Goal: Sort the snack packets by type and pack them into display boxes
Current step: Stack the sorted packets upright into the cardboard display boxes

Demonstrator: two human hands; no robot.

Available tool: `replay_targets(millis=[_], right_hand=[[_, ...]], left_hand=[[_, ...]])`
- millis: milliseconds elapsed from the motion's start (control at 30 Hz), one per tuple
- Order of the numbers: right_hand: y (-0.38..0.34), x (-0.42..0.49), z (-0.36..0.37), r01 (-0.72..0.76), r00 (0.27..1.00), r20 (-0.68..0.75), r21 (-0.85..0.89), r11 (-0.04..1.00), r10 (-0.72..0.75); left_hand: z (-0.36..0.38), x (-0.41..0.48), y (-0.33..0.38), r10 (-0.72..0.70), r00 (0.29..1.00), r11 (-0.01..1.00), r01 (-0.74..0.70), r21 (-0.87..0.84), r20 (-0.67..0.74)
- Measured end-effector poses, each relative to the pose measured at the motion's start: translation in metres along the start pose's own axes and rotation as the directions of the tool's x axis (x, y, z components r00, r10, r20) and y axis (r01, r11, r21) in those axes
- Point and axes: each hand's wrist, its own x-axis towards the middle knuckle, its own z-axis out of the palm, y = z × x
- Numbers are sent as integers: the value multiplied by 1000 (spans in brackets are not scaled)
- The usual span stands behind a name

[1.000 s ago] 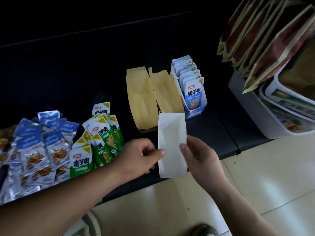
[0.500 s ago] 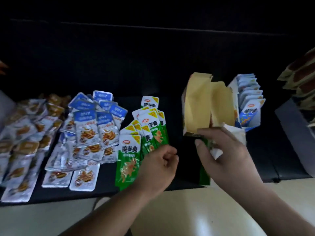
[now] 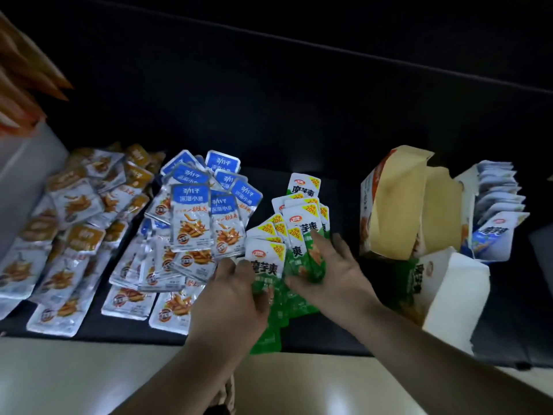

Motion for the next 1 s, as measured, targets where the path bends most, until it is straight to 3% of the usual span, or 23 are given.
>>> replay_targets(millis=[167, 267, 500, 567, 667, 833, 1000], right_hand=[[23, 2, 21, 57, 986, -144, -196, 979, -86], [40, 3, 25, 129, 956, -247, -124, 984, -157], [51, 3, 18, 195, 927, -333, 46, 980, -169], [51, 5, 16, 183, 929, -330, 15, 983, -168], [50, 6, 15, 146, 942, -299, -52, 988, -155], [48, 5, 13, 113, 947, -300, -23, 993, -115], [46, 6, 17, 127, 940, -311, -58, 990, -139]], left_hand=[[8, -3, 2, -33, 999, 999, 33, -30, 23], [13, -4, 17, -24, 999, 999, 26, -40, 41], [41, -14, 39, 71, 996, 944, -47, -328, 62], [41, -14, 31, 12, 1000, 935, -6, -354, 13], [37, -12, 27, -198, 980, 898, 187, -397, 14], [36, 0, 51, -377, 914, 662, 378, -647, 147], [26, 27, 68, -514, 812, 304, 473, -827, 276]])
